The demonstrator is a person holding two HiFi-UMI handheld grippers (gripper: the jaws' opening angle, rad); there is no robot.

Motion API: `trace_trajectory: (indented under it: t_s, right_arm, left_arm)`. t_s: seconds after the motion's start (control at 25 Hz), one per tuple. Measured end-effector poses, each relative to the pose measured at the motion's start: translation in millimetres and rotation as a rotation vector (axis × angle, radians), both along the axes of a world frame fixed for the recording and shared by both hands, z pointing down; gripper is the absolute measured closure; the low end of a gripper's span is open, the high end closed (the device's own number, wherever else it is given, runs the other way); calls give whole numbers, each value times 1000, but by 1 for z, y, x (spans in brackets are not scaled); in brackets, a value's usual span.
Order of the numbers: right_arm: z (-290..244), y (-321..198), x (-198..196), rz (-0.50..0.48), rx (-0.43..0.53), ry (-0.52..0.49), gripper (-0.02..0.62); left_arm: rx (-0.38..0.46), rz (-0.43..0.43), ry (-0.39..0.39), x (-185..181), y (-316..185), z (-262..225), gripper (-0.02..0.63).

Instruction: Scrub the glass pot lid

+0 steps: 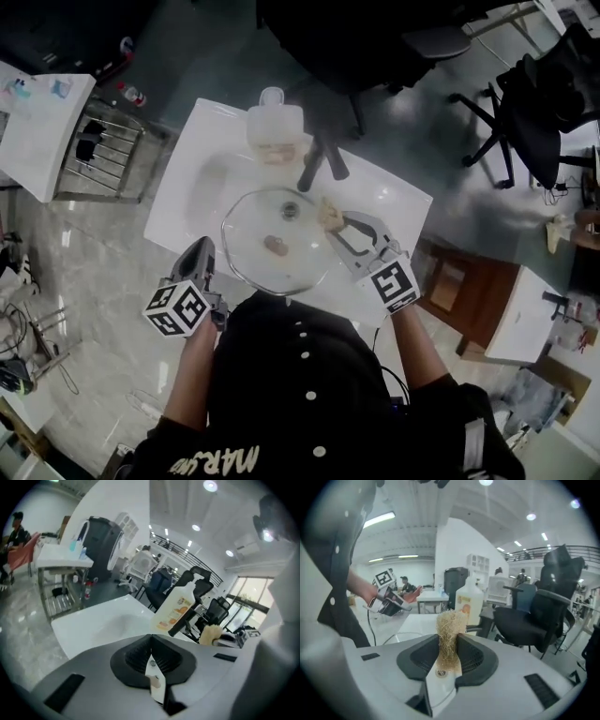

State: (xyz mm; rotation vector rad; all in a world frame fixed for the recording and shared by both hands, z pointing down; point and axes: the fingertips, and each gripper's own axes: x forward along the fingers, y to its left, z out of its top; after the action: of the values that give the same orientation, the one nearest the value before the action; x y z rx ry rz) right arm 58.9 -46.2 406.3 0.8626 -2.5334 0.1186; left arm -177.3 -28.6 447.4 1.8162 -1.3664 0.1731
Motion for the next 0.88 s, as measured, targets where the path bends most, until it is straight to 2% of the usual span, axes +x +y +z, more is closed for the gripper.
trace_trajectory:
  t_s: [0.08,0.2,0.32,0.44,0.64,0.88]
  right_arm:
    - [-23,-4,14,70,52,-66,465]
    - [-49,-14,32,162,102,-125,465]
    - [-75,-21,40,198,145,-167,465]
    - [-106,-22,46,225,213,-216,465]
    - [-148,-13,69,297,280,-239,465]
    - [-183,-2,94,373,366,-298,463]
  left_arm:
    - [63,77,-46,12,-4,-19,579]
    - [168,142,-108,20,-24,-49,580]
    - [274,200,-165,26,-37,-86,580]
    - [386,244,-181,37,-43,-125,580]
    - [501,255,-181,51,-43,-177,580]
    - [578,225,-201,47,-37,-204,580]
